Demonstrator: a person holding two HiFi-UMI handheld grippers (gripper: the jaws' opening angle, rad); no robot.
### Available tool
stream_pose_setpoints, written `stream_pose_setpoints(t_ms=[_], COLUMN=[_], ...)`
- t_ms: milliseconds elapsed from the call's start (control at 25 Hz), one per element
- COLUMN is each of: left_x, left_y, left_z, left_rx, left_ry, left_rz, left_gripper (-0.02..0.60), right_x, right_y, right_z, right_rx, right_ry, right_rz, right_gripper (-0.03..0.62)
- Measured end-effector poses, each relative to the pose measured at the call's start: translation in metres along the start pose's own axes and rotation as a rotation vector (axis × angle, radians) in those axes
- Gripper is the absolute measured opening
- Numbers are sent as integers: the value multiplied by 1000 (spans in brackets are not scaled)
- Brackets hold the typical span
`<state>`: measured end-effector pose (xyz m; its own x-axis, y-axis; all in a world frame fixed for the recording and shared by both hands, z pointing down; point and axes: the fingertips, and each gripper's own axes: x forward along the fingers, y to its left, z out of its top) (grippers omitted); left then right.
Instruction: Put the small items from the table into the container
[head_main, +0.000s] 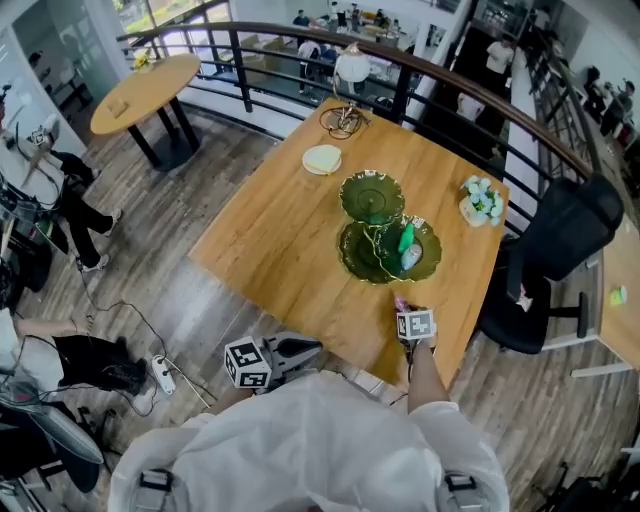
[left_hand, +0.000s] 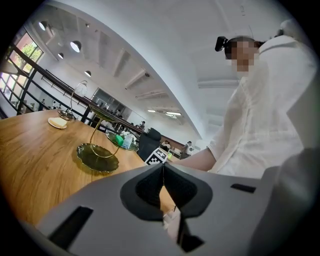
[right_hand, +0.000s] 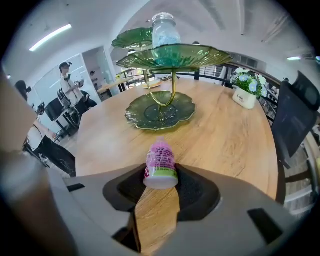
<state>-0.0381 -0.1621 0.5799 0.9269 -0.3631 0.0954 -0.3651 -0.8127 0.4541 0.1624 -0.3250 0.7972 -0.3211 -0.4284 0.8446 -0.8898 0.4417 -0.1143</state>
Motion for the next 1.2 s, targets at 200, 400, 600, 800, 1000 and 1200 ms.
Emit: stream_pose_setpoints(t_ms=[200,400,600,800,1000,1200], left_x=[7,11,14,16,12,11], left_y=[-3,-5,-8,-9,-8,-8], left_z=[0,2,2,2,1,-1], left_rx=[8,13,20,19,15,18], left_ry=[-2,-11,-9,-18,-29,-29], left_rz=[-33,-54,-76,-83,-79,-72], left_gripper=[8,8,8,8,8,8], right_x=[-21,-49,-69,-86,-105,-116], right_y=[6,18,22,12,-1,-17], right_z=[2,16,25,35,55,80], right_rx=[3,11,5,17,18,13], right_ry=[-38,-109,-171,-210,-265,-315], right_rz=[12,30,27,9,-17,-30], right_gripper=[170,170,170,170,170,170])
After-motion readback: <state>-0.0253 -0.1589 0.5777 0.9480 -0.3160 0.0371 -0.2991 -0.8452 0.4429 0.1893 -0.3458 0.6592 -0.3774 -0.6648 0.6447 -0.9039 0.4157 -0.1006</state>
